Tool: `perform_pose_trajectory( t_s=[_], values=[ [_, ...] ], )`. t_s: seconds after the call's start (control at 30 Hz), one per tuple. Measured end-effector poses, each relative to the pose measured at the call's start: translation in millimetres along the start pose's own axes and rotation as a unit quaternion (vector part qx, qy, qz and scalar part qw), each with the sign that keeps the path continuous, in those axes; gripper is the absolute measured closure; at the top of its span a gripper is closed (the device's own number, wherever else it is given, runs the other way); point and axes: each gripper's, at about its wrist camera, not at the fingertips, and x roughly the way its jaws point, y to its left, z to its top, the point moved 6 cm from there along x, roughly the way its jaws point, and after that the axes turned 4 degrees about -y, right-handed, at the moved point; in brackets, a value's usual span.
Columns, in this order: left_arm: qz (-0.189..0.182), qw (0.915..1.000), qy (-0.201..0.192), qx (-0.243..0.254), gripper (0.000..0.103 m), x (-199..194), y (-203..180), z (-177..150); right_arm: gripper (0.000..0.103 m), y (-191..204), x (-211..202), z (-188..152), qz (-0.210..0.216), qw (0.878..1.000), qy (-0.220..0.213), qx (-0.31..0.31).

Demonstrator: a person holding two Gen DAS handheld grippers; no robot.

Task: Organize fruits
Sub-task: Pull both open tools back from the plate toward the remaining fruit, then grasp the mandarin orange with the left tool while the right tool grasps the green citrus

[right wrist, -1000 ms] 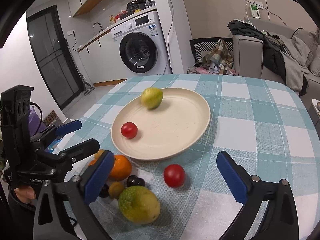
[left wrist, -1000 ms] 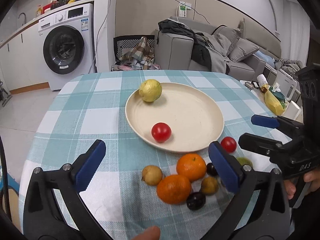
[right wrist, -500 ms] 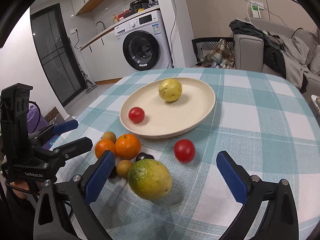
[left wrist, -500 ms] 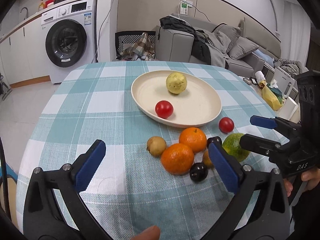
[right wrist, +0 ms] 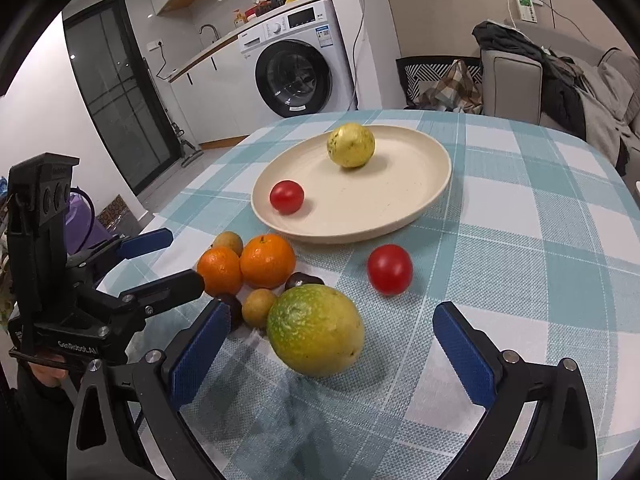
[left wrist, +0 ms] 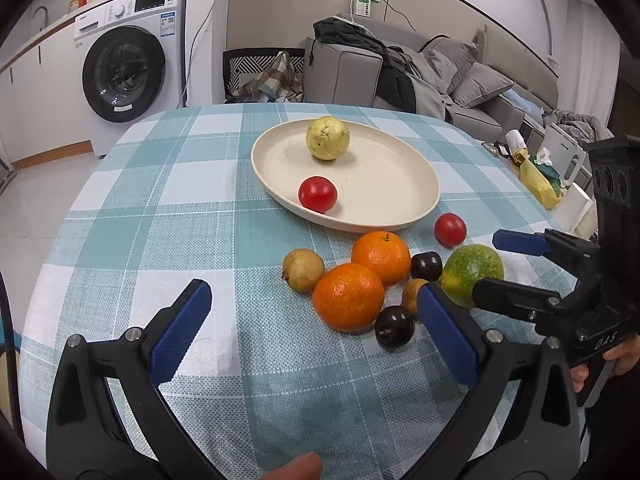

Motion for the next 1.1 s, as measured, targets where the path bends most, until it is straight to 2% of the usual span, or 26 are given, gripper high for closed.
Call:
perform_pose_trajectory(
  t_s=[0.2,0.27,0.33,0.4,0.53,0.7,0.8,0.9,1.1],
  values=[
    [-0.001,0.9999,0.008,-0.006,0.001,5,3,0,0.001,1,3,-7,0.017,1.000,0.017,0.005],
    [-0.006,0.9999,0.011,-0.002,0.005,6,1,0,0.002,3,4,-8,0.022,1.000,0.020,0.002],
    [-0.007,0.9999,0.010,0.002,0.005,7,-1,0,0.006,5,5,-10,0.027,0.999,0.026,0.001],
    [-0.011,0.9999,0.011,0.004,0.006,8,-2,0,0.015,6,7,-11,0.028,0.999,0.032,0.001],
    [-0.028,0.9993,0.025,-0.003,0.015,13,-4,-3,0.022,6,7,-15,0.033,0.999,0.040,0.004],
    [-0.027,0.9989,0.038,-0.008,0.023,18,-2,-5,0.034,8,8,-16,0.039,0.998,0.042,0.000],
    [-0.031,0.9987,0.040,-0.013,0.027,20,-1,-6,0.034,7,9,-16,0.042,0.998,0.043,0.003],
    [-0.053,0.9974,0.044,-0.024,0.033,22,-3,-7,0.039,5,10,-15,0.044,0.998,0.044,0.010],
    [-0.073,0.9962,0.041,-0.023,0.050,21,-9,-8,0.045,6,9,-15,0.046,0.998,0.043,0.009]
  ],
)
